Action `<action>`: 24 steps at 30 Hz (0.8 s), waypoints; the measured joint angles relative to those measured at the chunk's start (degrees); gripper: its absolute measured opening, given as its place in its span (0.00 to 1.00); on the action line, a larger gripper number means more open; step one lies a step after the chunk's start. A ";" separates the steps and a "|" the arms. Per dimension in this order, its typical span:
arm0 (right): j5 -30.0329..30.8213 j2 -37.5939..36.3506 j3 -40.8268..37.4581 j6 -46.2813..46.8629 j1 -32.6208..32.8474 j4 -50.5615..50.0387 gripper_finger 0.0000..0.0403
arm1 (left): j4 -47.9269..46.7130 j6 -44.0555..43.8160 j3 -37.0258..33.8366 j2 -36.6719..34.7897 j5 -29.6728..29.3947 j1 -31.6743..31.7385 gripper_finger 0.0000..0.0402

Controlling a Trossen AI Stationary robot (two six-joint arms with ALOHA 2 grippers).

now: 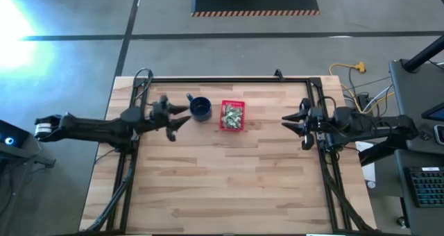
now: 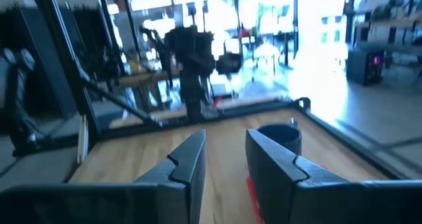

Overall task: Pick and place Stevia / Truvia into bins
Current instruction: Return to Home Position

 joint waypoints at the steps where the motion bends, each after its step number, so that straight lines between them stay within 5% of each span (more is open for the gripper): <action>1: 0.05 -0.46 -0.55 -0.14 0.01 1.10 0.25 | 0.13 -0.60 -1.69 -2.04 -0.04 -0.02 0.45; 16: 1.66 -1.66 -9.11 -0.74 0.11 17.88 0.25 | -1.53 -2.74 -11.45 -17.73 -0.44 -0.39 0.45; 24: 1.59 -6.54 -11.24 -1.87 1.19 18.35 0.25 | -3.11 -4.06 -14.12 -25.35 -0.42 -1.59 0.45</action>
